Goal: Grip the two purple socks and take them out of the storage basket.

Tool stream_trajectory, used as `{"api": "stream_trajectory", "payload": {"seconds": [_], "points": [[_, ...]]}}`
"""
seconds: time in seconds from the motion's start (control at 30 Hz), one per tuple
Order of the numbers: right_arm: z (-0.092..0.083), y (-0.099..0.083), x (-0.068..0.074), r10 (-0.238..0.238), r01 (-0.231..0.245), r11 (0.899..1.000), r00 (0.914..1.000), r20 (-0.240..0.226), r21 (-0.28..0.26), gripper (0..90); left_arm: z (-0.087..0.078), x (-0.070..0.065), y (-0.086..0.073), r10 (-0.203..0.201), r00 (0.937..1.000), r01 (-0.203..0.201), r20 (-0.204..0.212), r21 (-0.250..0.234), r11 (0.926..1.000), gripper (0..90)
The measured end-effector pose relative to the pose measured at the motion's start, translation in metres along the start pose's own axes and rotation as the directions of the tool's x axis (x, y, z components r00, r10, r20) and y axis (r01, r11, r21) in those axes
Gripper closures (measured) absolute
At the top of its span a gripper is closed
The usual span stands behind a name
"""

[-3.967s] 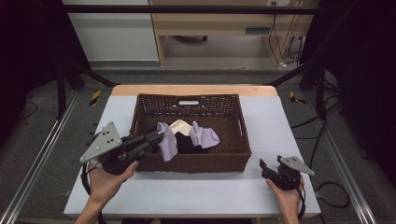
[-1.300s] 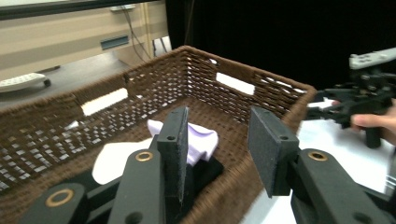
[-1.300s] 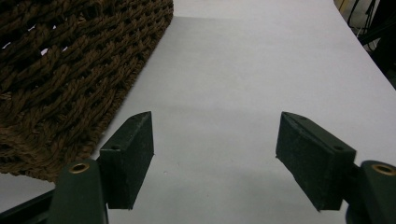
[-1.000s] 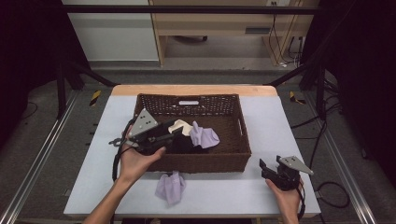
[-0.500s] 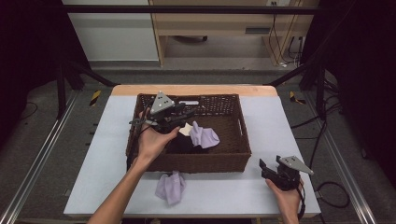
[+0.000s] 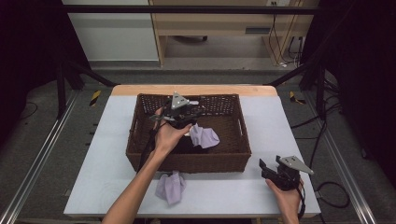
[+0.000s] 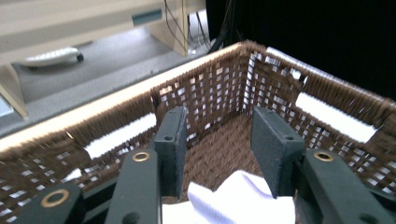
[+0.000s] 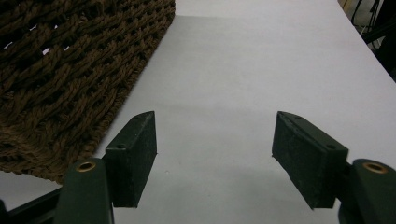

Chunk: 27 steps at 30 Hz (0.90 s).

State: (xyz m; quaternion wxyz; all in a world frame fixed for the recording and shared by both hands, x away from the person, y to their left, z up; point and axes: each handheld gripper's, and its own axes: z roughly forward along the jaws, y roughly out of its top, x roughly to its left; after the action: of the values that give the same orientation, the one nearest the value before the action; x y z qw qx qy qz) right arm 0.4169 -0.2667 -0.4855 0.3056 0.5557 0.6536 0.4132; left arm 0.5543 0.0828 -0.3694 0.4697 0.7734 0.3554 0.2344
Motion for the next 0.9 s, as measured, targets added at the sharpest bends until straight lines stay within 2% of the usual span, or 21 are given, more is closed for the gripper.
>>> {"api": "stream_trajectory", "payload": {"seconds": [0.2, 0.3, 0.37, 0.43, 0.53, 0.63, 0.73, 0.83, 0.9], "points": [[-0.001, 0.000, 0.000, 0.001, -0.001, 1.000, 1.0000, 0.000, 0.001, 31.2, 0.018, -0.003, -0.015, 0.031, 0.9991, -0.029, -0.029, 0.088, 0.9957, 54.4], [-0.001, 0.000, 0.000, 0.003, -0.003, 1.000, 1.0000, -0.001, -0.006, 31.1, 0.025, -0.005, -0.022, 0.064, 0.9972, -0.059, -0.039, 0.128, 0.9900, 53.7], [0.000, 0.000, 0.000, 0.001, -0.001, 1.000, 1.0000, -0.001, -0.005, 31.1, 0.028, -0.005, -0.027, 0.052, 0.9982, -0.047, -0.031, 0.138, 0.9892, 54.4], [0.000, 0.000, 0.000, 0.000, 0.000, 1.000, 1.0000, -0.001, -0.001, 31.1, 0.030, -0.006, -0.030, 0.039, 0.9990, -0.035, -0.022, 0.168, 0.9852, 54.4], [0.000, 0.000, 0.000, 0.003, -0.003, 1.000, 1.0000, -0.003, 0.000, 31.2, 0.032, -0.009, -0.034, 0.034, 0.9994, -0.031, -0.011, 0.186, 0.9822, 53.7], [0.000, 0.000, 0.000, 0.002, -0.002, 1.000, 1.0000, 0.001, 0.002, 31.1, 0.036, -0.012, -0.037, 0.052, 0.9985, -0.048, -0.014, 0.228, 0.9724, 52.8], [0.000, 0.000, 0.000, -0.001, 0.001, 1.000, 1.0000, 0.000, 0.000, 31.0, 0.039, -0.014, -0.040, 0.043, 0.9990, -0.039, -0.011, 0.238, 0.9704, 50.7], [0.000, 0.000, 0.000, 0.000, 0.000, 1.000, 1.0000, -0.001, 0.002, 31.0, 0.043, -0.014, -0.042, 0.063, 0.9979, -0.058, -0.013, 0.262, 0.9635, 45.6], [0.000, 0.000, 0.000, 0.000, 0.000, 1.000, 1.0000, -0.004, 0.006, 31.0, 0.044, -0.014, -0.042, 0.067, 0.9977, -0.062, -0.008, 0.274, 0.9596, 45.8]]}}
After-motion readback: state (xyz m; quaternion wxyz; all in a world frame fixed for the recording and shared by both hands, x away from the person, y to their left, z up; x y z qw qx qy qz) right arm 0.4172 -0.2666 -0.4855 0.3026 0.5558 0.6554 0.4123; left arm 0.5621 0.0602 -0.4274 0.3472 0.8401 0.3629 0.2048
